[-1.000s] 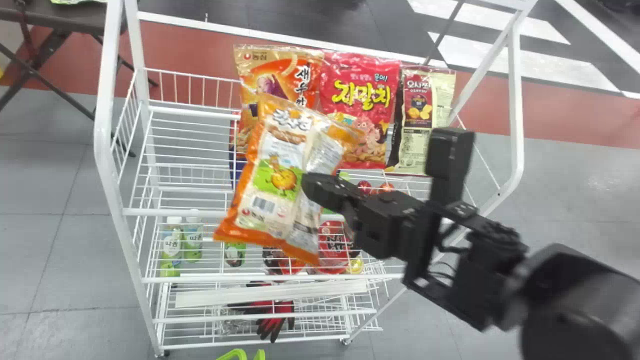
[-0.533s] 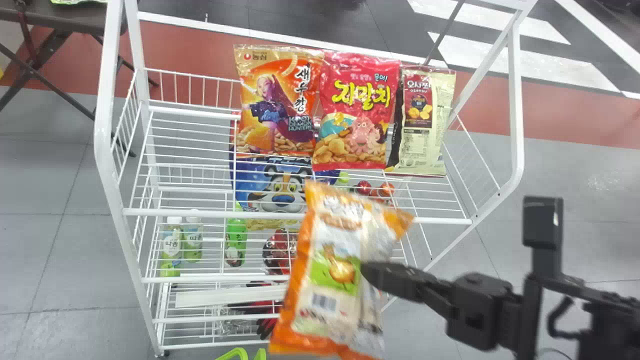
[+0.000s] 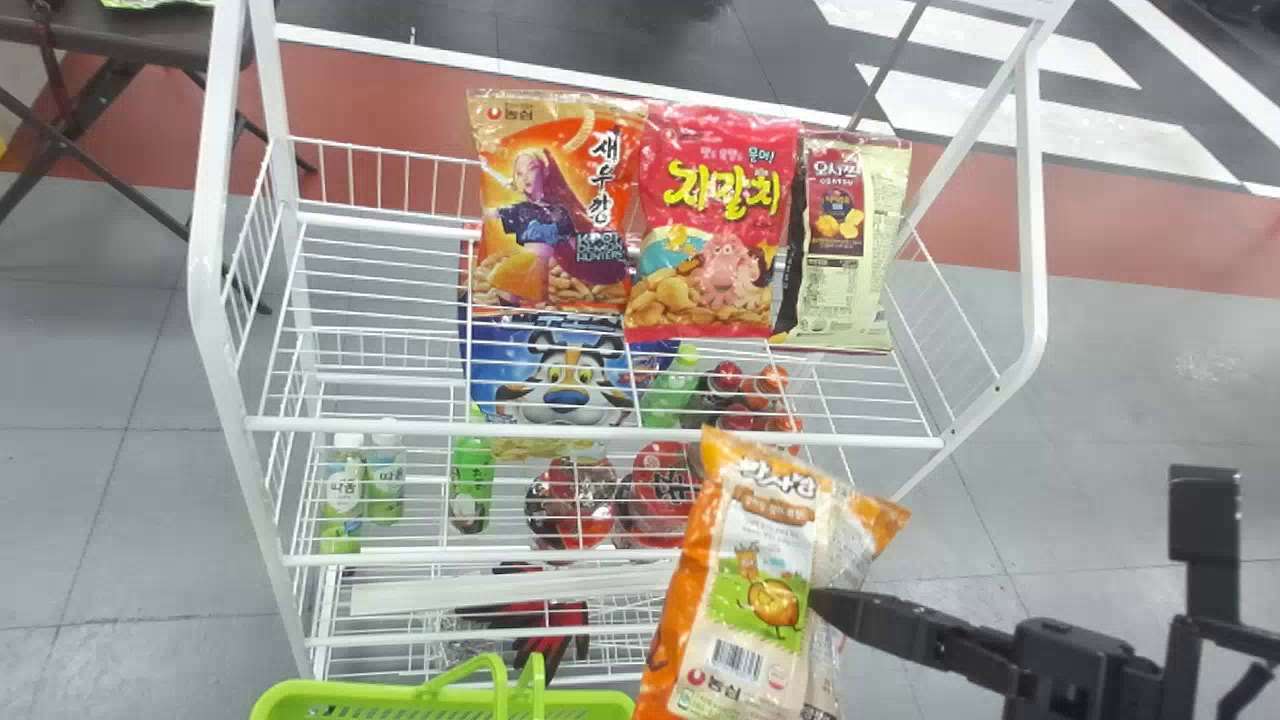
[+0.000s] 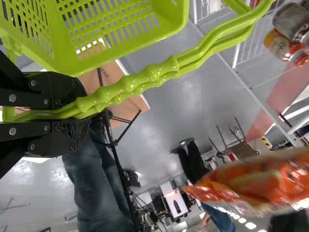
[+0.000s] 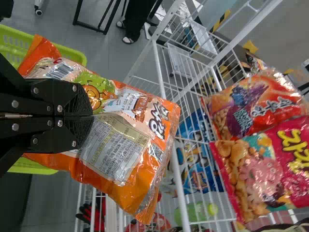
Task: Hold basket handle with left hand then pick Gamjakkang with right hand and place into basket
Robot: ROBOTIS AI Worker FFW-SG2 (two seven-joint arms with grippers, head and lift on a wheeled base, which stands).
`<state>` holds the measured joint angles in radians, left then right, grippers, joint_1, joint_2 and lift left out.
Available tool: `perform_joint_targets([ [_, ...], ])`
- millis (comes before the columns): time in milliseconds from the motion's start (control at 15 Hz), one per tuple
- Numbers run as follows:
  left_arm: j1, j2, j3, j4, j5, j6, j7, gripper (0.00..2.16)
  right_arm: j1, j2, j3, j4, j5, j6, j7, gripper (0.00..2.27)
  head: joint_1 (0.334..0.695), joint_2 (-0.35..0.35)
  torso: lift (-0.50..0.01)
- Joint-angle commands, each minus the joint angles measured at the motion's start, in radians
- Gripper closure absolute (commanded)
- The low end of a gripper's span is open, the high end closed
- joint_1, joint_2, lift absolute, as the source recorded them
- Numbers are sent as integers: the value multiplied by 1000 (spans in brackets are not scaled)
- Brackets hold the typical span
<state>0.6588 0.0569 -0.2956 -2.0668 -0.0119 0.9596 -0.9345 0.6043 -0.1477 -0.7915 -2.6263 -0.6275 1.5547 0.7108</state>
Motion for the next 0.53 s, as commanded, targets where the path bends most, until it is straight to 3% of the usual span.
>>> perform_joint_targets([
  [0,4,1,7,-15,7,-3,-3,2138,22,-6,64,29,106,17,16,2246,695,-350,-19],
  [467,19,5,16,-50,15,-6,-7,2138,41,-53,380,216,388,17,-4,2246,695,-350,-19],
])
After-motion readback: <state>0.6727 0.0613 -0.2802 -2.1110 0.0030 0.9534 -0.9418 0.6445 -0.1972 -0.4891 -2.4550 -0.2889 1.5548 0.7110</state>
